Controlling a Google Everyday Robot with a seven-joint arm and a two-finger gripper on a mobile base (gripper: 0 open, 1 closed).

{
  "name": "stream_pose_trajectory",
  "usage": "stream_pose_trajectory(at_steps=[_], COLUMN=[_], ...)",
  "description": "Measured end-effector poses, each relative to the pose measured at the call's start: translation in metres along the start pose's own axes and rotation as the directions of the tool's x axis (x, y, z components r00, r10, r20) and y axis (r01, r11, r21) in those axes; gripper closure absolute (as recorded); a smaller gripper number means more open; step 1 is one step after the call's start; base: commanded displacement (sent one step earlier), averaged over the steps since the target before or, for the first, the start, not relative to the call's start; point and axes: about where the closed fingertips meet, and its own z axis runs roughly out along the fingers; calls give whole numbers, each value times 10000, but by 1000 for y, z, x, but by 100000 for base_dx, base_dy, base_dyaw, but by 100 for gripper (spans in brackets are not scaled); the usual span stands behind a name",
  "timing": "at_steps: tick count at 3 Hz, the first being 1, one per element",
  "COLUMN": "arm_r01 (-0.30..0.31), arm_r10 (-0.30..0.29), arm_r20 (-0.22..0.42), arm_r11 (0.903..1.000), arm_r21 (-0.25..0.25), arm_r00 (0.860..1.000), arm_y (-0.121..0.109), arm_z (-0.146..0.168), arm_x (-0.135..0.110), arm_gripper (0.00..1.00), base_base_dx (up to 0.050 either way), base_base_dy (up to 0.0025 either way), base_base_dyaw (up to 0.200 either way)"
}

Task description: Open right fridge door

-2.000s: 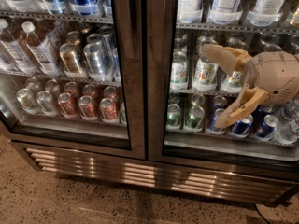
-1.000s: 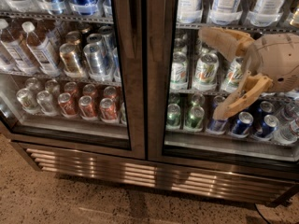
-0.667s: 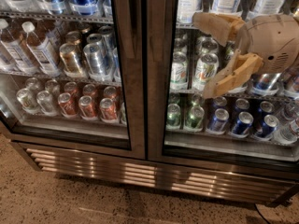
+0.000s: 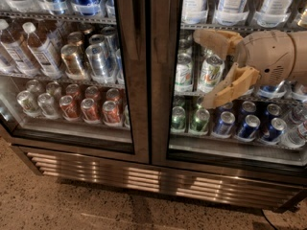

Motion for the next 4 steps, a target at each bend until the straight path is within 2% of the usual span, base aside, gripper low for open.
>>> stream_pose_trajectory(at_steps=[1,2,3,4], arm_r01=[0,92,92,93], arm_r10=[0,-101,-102,-102], arm_r20=[0,186,186,186], arm_r11=[10000,9987,9987,9987], arm_r21=[0,495,494,493], arm_r00=[10000,9998,9998,9998], arm_y=[0,0,0,0], arm_z=[0,3,3,3], arm_x=[0,-3,-3,-3], arm_gripper=[0,0,0,0], base_base_dx=[0,0,0,0], base_base_dy=[0,0,0,0], base_base_dyaw=[0,0,19799,0])
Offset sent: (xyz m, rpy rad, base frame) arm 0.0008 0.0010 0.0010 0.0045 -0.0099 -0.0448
